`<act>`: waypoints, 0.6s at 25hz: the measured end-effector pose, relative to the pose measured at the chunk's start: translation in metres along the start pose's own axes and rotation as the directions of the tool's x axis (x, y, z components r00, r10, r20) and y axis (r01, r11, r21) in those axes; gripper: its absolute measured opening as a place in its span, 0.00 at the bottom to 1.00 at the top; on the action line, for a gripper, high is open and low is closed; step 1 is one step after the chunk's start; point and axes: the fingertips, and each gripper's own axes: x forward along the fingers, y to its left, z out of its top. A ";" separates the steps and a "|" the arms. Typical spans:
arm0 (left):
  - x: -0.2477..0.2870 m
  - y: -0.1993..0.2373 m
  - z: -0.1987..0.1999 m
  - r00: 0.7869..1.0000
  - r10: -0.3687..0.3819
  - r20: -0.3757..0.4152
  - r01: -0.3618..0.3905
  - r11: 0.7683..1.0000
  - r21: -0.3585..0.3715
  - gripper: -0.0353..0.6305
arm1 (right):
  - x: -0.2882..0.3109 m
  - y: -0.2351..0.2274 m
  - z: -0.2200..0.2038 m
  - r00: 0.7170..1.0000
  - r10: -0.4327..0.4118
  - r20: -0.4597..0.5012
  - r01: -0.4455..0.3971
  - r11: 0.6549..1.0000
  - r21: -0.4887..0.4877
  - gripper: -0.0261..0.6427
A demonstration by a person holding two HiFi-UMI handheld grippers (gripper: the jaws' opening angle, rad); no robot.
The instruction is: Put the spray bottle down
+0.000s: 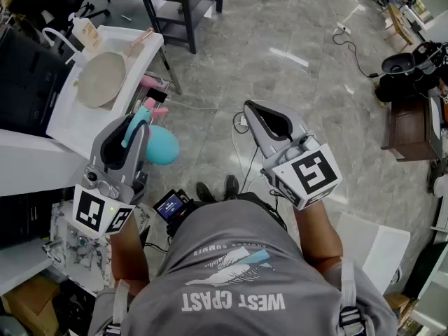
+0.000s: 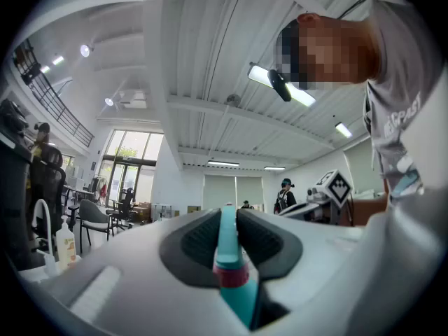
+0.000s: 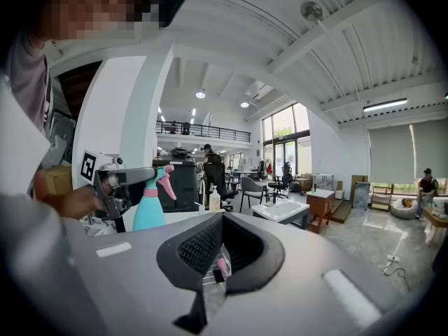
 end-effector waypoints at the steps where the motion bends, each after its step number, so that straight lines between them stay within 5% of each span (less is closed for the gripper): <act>1: -0.001 0.002 0.000 1.000 -0.003 0.002 0.003 1.000 -0.002 0.16 | 0.001 0.001 0.001 1.000 -0.003 0.000 0.003 1.000 -0.002 0.04; 15: -0.006 0.031 -0.002 0.998 -0.059 0.027 0.060 0.998 -0.028 0.16 | 0.025 0.022 0.009 1.000 -0.020 -0.002 0.020 1.000 0.003 0.04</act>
